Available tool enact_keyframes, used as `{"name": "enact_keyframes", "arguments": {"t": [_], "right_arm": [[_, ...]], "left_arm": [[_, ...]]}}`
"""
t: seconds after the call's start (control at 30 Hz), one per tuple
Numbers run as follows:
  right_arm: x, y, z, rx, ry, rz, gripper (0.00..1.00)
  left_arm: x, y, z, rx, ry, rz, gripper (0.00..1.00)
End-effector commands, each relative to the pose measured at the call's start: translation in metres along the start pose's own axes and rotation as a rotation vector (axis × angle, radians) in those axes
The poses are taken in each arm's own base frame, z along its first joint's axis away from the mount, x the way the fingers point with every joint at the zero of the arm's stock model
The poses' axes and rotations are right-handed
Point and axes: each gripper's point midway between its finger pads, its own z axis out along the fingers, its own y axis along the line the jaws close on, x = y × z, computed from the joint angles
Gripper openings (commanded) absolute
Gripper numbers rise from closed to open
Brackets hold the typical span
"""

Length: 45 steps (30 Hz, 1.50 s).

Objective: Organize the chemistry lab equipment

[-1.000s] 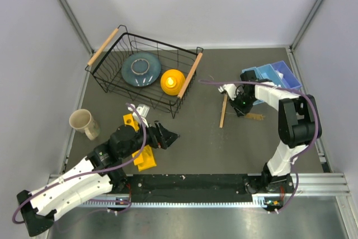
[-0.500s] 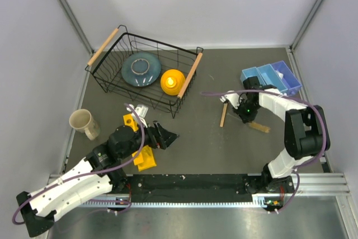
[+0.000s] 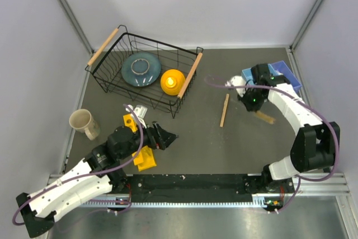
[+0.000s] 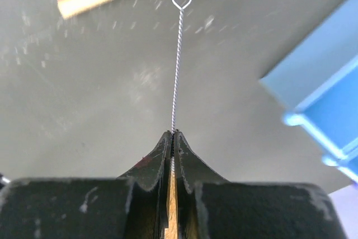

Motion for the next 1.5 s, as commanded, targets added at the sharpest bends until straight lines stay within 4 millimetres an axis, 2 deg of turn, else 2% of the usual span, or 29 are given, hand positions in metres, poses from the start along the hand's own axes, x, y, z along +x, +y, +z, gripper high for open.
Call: {"name": "enact_keyframes", "arguments": {"t": [0.0,0.03,0.1,0.17,0.2,0.27,0.3,0.33,0.47,0.5,0.53,0.7,0.83,1.07,1.13,1.23,1.33,1.37,1.4,1.43,1.47], "right_arm": [[-0.06,-0.04,-0.059,0.076,-0.286,0.151,0.0],[-0.066,-0.046,-0.06,0.055,-0.323,0.214,0.0],[-0.08,-0.075,-0.077,0.109,-0.408,0.268,0.0],[-0.076,-0.105,-0.083,0.147,-0.451,0.365,0.0],[-0.084,-0.127,-0.096,0.205,-0.507,0.376,0.0],[-0.081,-0.154,-0.102,0.237,-0.558,0.459,0.0],[-0.089,-0.173,-0.114,0.288,-0.609,0.46,0.0],[-0.09,-0.184,-0.116,0.304,-0.631,0.488,0.0],[-0.089,-0.227,-0.119,0.392,-0.689,0.507,0.01],[-0.09,-0.235,-0.11,0.397,-0.687,0.507,0.01],[-0.09,-0.244,-0.11,0.425,-0.695,0.503,0.02],[-0.086,-0.267,-0.083,0.412,-0.681,0.546,0.03],[-0.077,-0.28,-0.068,0.406,-0.674,0.586,0.06],[-0.054,-0.283,-0.033,0.384,-0.609,0.616,0.1],[-0.05,-0.283,-0.029,0.376,-0.602,0.624,0.1],[-0.047,-0.277,-0.029,0.358,-0.607,0.625,0.1],[-0.054,-0.262,-0.043,0.326,-0.648,0.605,0.13],[-0.054,-0.253,-0.042,0.302,-0.652,0.602,0.15],[-0.062,-0.244,-0.056,0.282,-0.693,0.573,0.2],[-0.065,-0.236,-0.06,0.26,-0.71,0.565,0.23],[-0.065,-0.224,-0.055,0.224,-0.714,0.567,0.26]], "left_arm": [[-0.006,0.0,-0.002,0.005,-0.035,0.012,0.99],[-0.005,0.001,-0.003,0.003,-0.033,0.013,0.99],[-0.007,0.001,-0.004,0.005,-0.041,0.01,0.99],[-0.005,0.002,-0.004,0.003,-0.039,0.004,0.99],[-0.005,0.002,-0.005,0.005,-0.044,0.003,0.99],[-0.004,0.004,-0.005,0.003,-0.041,0.0,0.99],[-0.003,0.004,-0.005,0.003,-0.041,-0.002,0.99],[-0.003,0.005,-0.005,0.001,-0.041,-0.005,0.99],[-0.003,0.004,-0.004,0.003,-0.044,-0.008,0.99],[-0.003,0.005,-0.004,-0.001,-0.044,-0.008,0.99],[-0.003,0.005,-0.004,0.0,-0.043,-0.008,0.99],[-0.001,0.005,-0.003,0.003,-0.035,-0.002,0.99],[-0.001,0.007,-0.003,-0.005,-0.034,0.003,0.99],[0.0,0.009,0.001,-0.017,-0.024,0.011,0.99],[0.0,0.006,0.001,-0.012,-0.02,0.014,0.99],[-0.001,0.004,0.001,-0.007,-0.016,0.016,0.99],[0.0,0.001,0.002,0.005,-0.007,0.012,0.99],[0.001,0.001,0.003,0.004,-0.001,0.011,0.99],[0.0,-0.001,0.004,0.01,0.0,0.007,0.99],[0.001,-0.002,0.005,0.015,0.005,0.004,0.99],[0.003,0.0,0.008,0.002,0.018,0.001,0.99]]}}
